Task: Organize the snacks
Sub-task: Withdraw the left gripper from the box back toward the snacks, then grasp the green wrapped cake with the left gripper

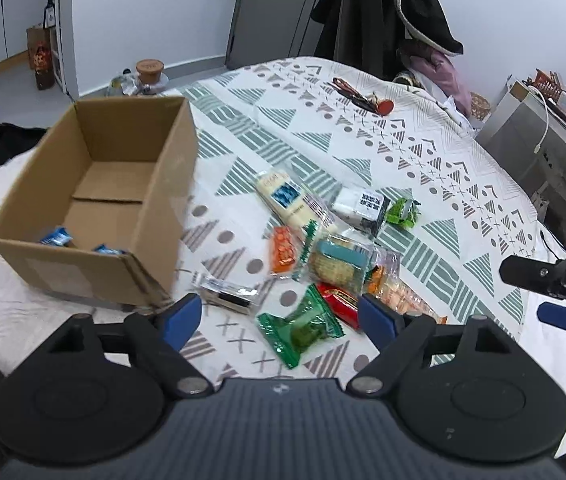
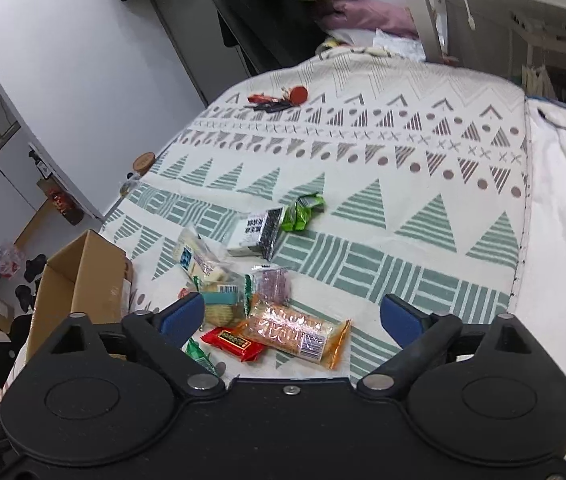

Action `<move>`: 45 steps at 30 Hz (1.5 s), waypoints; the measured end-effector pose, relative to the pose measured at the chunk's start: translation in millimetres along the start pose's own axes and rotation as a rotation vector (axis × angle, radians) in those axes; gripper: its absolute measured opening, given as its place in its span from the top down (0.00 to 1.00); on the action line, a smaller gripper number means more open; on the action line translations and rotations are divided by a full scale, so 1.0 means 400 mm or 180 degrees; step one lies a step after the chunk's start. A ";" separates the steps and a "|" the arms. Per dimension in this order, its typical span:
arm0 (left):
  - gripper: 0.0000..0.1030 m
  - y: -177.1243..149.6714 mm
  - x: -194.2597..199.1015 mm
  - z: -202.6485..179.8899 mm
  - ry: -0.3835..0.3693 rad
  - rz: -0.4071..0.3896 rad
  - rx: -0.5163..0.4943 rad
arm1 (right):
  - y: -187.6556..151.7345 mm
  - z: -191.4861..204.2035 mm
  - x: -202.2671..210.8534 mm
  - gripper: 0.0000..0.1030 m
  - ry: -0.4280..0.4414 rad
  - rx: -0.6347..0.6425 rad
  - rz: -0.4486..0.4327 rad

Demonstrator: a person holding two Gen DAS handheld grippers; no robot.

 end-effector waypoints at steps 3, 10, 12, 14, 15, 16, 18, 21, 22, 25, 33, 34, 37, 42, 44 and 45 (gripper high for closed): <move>0.17 -0.010 -0.032 -0.011 -0.0002 0.0055 0.0055 | -0.003 0.001 -0.025 0.12 -0.0009 0.0025 0.0103; 0.17 -0.029 -0.107 -0.026 0.0088 0.0149 0.0171 | -0.005 0.004 -0.075 0.14 0.0022 0.0069 0.0290; 0.17 -0.031 -0.125 -0.030 0.0085 0.0180 0.0187 | -0.004 0.004 -0.085 0.14 0.0030 0.0074 0.0317; 0.17 -0.034 -0.144 -0.037 0.0118 0.0200 0.0184 | -0.004 0.004 -0.097 0.15 0.0033 0.0090 0.0349; 0.17 -0.036 -0.152 -0.038 0.0136 0.0213 0.0185 | -0.004 0.004 -0.104 0.15 0.0033 0.0093 0.0370; 0.17 -0.038 -0.161 -0.039 0.0151 0.0228 0.0194 | -0.003 0.003 -0.112 0.15 0.0036 0.0096 0.0393; 0.17 -0.042 -0.182 -0.040 0.0176 0.0272 0.0213 | -0.003 0.003 -0.125 0.15 0.0044 0.0105 0.0429; 0.17 -0.047 -0.207 -0.038 0.0203 0.0300 0.0250 | -0.003 0.004 -0.145 0.19 0.0059 0.0119 0.0483; 0.18 -0.048 -0.215 -0.039 0.0216 0.0318 0.0254 | -0.003 0.005 -0.151 0.20 0.0067 0.0129 0.0504; 0.30 -0.052 -0.237 -0.037 0.0220 0.0399 0.0318 | -0.005 0.009 -0.172 0.23 0.0109 0.0147 0.0576; 0.60 -0.048 -0.247 -0.032 0.0202 0.0375 0.0401 | -0.014 0.009 -0.218 0.24 0.0154 0.0208 0.0747; 0.61 -0.046 -0.244 -0.032 0.0211 0.0356 0.0400 | -0.015 0.012 -0.224 0.24 0.0138 0.0242 0.0758; 0.63 -0.041 -0.234 -0.026 0.0205 0.0306 0.0432 | -0.020 0.021 -0.242 0.24 0.0067 0.0349 0.0801; 0.63 -0.031 -0.223 -0.012 0.0186 0.0272 0.0450 | -0.036 0.038 -0.268 0.24 -0.0042 0.0558 0.0894; 0.63 -0.028 -0.217 -0.006 0.0185 0.0252 0.0448 | -0.039 0.045 -0.279 0.24 -0.0118 0.0642 0.0907; 0.63 -0.027 -0.213 -0.005 0.0186 0.0243 0.0446 | -0.040 0.047 -0.284 0.24 -0.0153 0.0669 0.0912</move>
Point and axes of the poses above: each gripper's, at about its wrist camera, not at the fingertips, and x roughly against the way its jaws point, z to its left, y to its top, the point moved 1 cm from there along -x, roughly the way its jaws point, and after that the axes turned 1 degree about -z, right-handed, at the moved point
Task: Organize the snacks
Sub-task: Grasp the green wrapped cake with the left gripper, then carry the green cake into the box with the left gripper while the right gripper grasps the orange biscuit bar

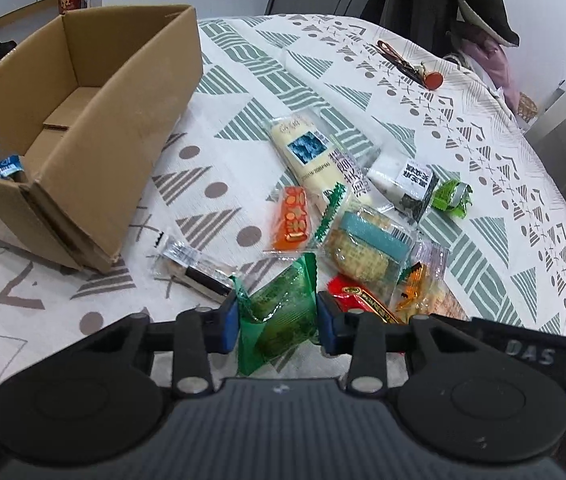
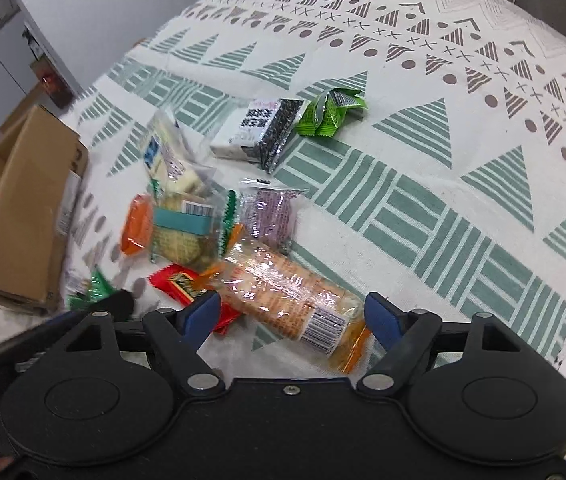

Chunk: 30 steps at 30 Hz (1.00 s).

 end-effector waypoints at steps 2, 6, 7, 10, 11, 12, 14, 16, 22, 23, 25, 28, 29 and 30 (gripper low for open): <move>0.63 0.002 0.007 0.003 0.0005 -0.0017 -0.0001 | 0.004 0.001 -0.012 0.24 -0.0073 0.0039 0.0010; 0.63 0.007 0.027 0.010 0.0012 -0.0066 0.0003 | 0.009 0.010 -0.026 0.23 -0.0174 0.0164 -0.0033; 0.63 0.007 0.032 0.011 0.0016 -0.0075 0.0008 | 0.009 0.012 -0.029 0.23 -0.0191 0.0196 -0.0043; 0.63 0.008 0.052 0.015 0.0018 -0.0123 0.0012 | 0.014 0.018 -0.041 0.25 -0.0244 0.0294 -0.0065; 0.63 0.007 0.059 0.017 0.0022 -0.0141 0.0008 | 0.018 0.020 -0.041 0.31 -0.0245 0.0324 -0.0082; 0.63 0.007 0.067 0.020 0.0025 -0.0164 0.0001 | 0.021 0.022 -0.039 0.39 -0.0218 0.0340 -0.0088; 0.63 0.007 0.085 0.025 0.0033 -0.0213 -0.0011 | 0.025 0.023 -0.024 0.50 -0.0170 0.0305 -0.0107; 0.63 0.010 0.103 0.033 0.0049 -0.0263 -0.0011 | 0.021 0.026 -0.003 0.60 -0.0105 0.0296 -0.0161; 0.63 0.023 0.152 0.064 0.0134 -0.0422 0.0016 | 0.022 0.026 0.047 1.00 0.0021 0.0206 -0.0324; 0.63 0.025 0.160 0.069 0.0142 -0.0447 0.0029 | 0.024 0.024 0.050 1.00 0.0053 0.0169 -0.0330; 0.63 0.030 0.177 0.077 0.0155 -0.0491 0.0042 | 0.024 0.017 0.059 1.00 0.0117 0.0099 -0.0340; 0.63 0.036 0.199 0.087 0.0163 -0.0539 0.0061 | 0.030 -0.006 0.067 1.00 0.0238 -0.0047 -0.0294; 0.63 0.039 0.206 0.089 0.0166 -0.0554 0.0060 | 0.032 -0.016 0.069 0.95 0.0240 -0.0094 -0.0269; 0.63 0.040 0.212 0.091 0.0172 -0.0567 0.0058 | 0.035 -0.027 0.070 0.84 0.0223 -0.0145 -0.0249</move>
Point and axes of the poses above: each gripper's, at about its wrist camera, not at the fingertips, and x roughly against the way its jaws point, z to its left, y to its top, the point moved 1 cm from there along -x, roughly the way its jaws point, and after that the axes turned 1 degree about -z, right-handed, at the moved point
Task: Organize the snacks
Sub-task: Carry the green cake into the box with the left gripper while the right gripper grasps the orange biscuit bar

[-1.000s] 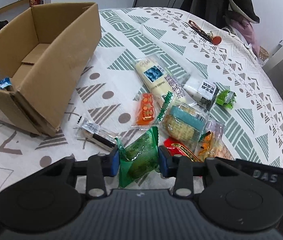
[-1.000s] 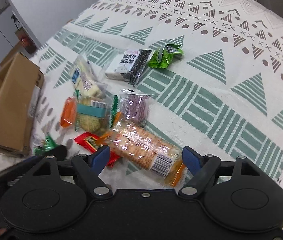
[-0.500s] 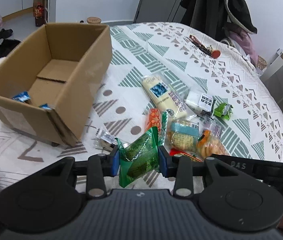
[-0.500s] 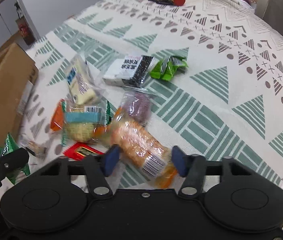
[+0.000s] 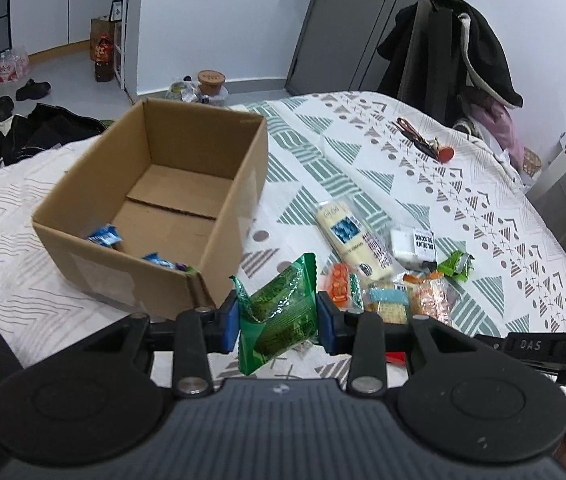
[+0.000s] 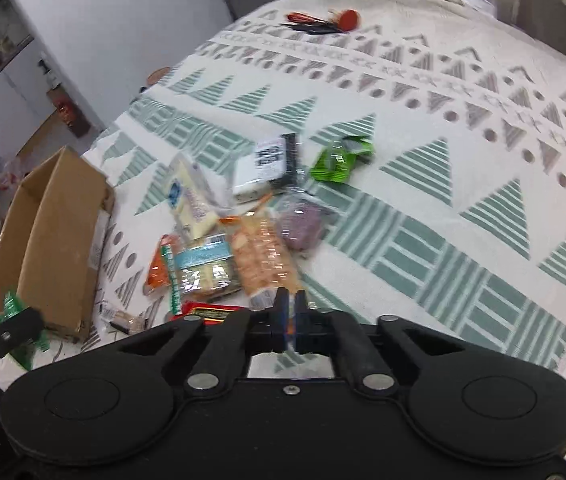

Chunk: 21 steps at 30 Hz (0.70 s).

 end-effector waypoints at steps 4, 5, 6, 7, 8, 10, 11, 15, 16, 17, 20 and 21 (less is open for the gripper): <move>0.63 0.010 0.017 0.018 0.0029 -0.0053 0.0024 | 0.012 -0.045 0.008 0.69 0.0010 -0.0291 -0.0052; 0.63 0.012 0.017 0.023 0.0040 -0.0059 0.0035 | 0.014 -0.049 0.007 0.66 0.0017 -0.0322 -0.0064; 0.63 0.015 0.017 0.029 0.0051 -0.0062 0.0046 | 0.017 -0.049 0.005 0.54 0.0011 -0.0317 -0.0083; 0.63 0.018 0.017 0.035 0.0065 -0.0065 0.0064 | 0.017 -0.046 0.004 0.47 -0.0017 -0.0294 -0.0106; 0.63 0.022 0.017 0.042 0.0079 -0.0070 0.0090 | 0.018 -0.042 0.001 0.34 -0.0042 -0.0274 -0.0125; 0.63 0.030 0.019 0.054 0.0097 -0.0090 0.0123 | 0.019 -0.033 -0.007 0.30 0.0009 -0.0249 -0.0128; 0.63 0.036 0.020 0.062 0.0109 -0.0102 0.0144 | 0.019 -0.025 -0.014 0.30 0.0053 -0.0222 -0.0122; 0.63 0.056 0.025 0.090 0.0155 -0.0152 0.0218 | 0.030 0.024 -0.053 0.30 -0.0093 0.0152 -0.0118; 0.63 0.061 0.026 0.097 0.0169 -0.0166 0.0229 | 0.031 0.036 -0.065 0.30 -0.0164 0.0250 -0.0093; 0.63 0.066 0.027 0.105 0.0186 -0.0181 0.0242 | 0.029 0.046 -0.076 0.30 -0.0198 0.0323 -0.0065; 0.63 0.078 0.029 0.130 0.0244 -0.0202 0.0291 | 0.019 0.079 -0.112 0.33 -0.0254 0.0532 0.0033; 0.63 0.082 0.030 0.140 0.0270 -0.0210 0.0309 | 0.015 0.088 -0.123 0.45 -0.0273 0.0597 0.0077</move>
Point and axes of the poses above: each gripper's, at about its wrist camera, not at the fingertips, and x roughly against the way its jaws point, z to its left, y to its top, the point moved 1 cm from there along -x, roughly the way its jaws point, and after that the axes turned 1 degree about -z, right-handed, at the moved point
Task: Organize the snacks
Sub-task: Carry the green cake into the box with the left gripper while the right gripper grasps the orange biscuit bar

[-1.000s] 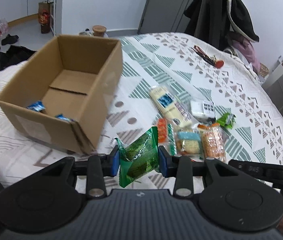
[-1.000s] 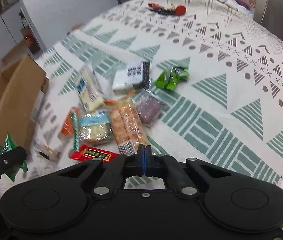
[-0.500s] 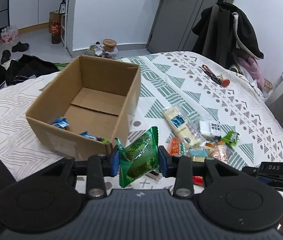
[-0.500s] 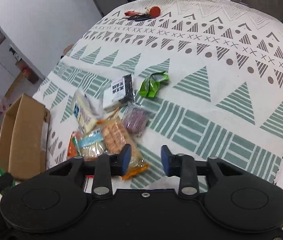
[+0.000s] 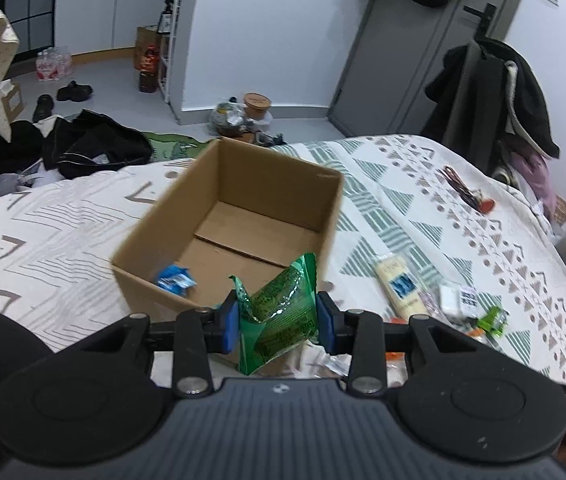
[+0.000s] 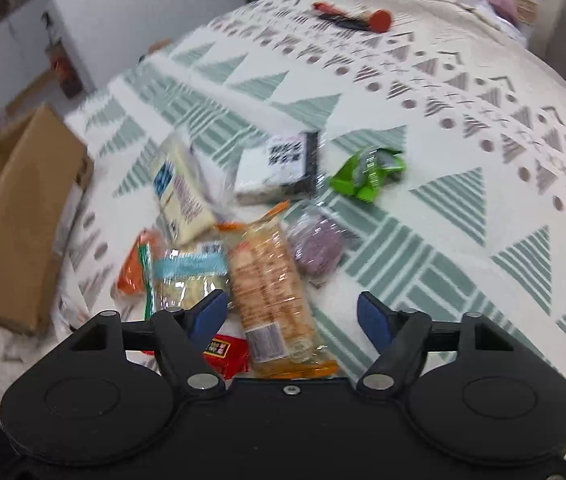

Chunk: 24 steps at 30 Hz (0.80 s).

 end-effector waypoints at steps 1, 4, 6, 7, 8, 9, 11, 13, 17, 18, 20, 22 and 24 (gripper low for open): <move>0.63 0.006 0.000 0.011 0.0028 -0.0010 0.0021 | -0.001 0.009 -0.010 0.58 -0.0004 0.0050 0.0052; 0.63 0.024 0.003 0.040 0.0095 -0.0048 0.0076 | -0.003 0.030 -0.009 0.67 -0.0012 0.0134 0.0041; 0.63 0.035 0.004 0.056 0.0129 -0.0071 0.0108 | -0.001 0.040 0.007 0.67 0.0015 0.0161 -0.0015; 0.63 0.040 0.005 0.062 0.0142 -0.0084 0.0122 | 0.003 0.041 0.016 0.67 0.0055 0.0124 -0.0038; 0.63 0.045 0.006 0.068 0.0153 -0.0098 0.0132 | 0.007 0.042 0.026 0.68 0.0091 0.0093 -0.0070; 0.63 0.051 0.008 0.074 0.0164 -0.0116 0.0141 | 0.010 0.045 0.038 0.68 0.0117 0.0079 -0.0118; 0.63 0.061 0.011 0.083 0.0174 -0.0148 0.0150 | 0.019 0.049 0.053 0.68 0.0149 0.0037 -0.0179; 0.63 0.070 0.014 0.092 0.0175 -0.0171 0.0156 | 0.028 0.056 0.065 0.68 0.0202 -0.0015 -0.0225; 0.63 0.083 0.012 0.107 0.0173 -0.0164 0.0136 | 0.044 0.086 0.093 0.68 0.0278 -0.0009 -0.0333; 0.63 0.087 0.011 0.111 0.0179 -0.0168 0.0133 | 0.050 0.093 0.102 0.68 0.0312 -0.0025 -0.0365; 0.63 0.092 0.008 0.120 0.0188 -0.0161 0.0142 | 0.061 0.109 0.120 0.68 0.0387 -0.0051 -0.0432; 0.63 0.098 0.006 0.126 0.0196 -0.0161 0.0152 | 0.070 0.127 0.140 0.68 0.0470 -0.0070 -0.0503; 0.63 0.105 0.004 0.132 0.0200 -0.0170 0.0156 | 0.079 0.146 0.162 0.68 0.0568 -0.0083 -0.0579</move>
Point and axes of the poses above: each gripper's, at about its wrist camera, not at the fingertips, and x roughly against the way its jaws point, z to its left, y to its top, the point moved 1 cm from there along -x, roughly the way its jaws point, and after that the axes turned 1 degree about -z, right-handed, at the moved point
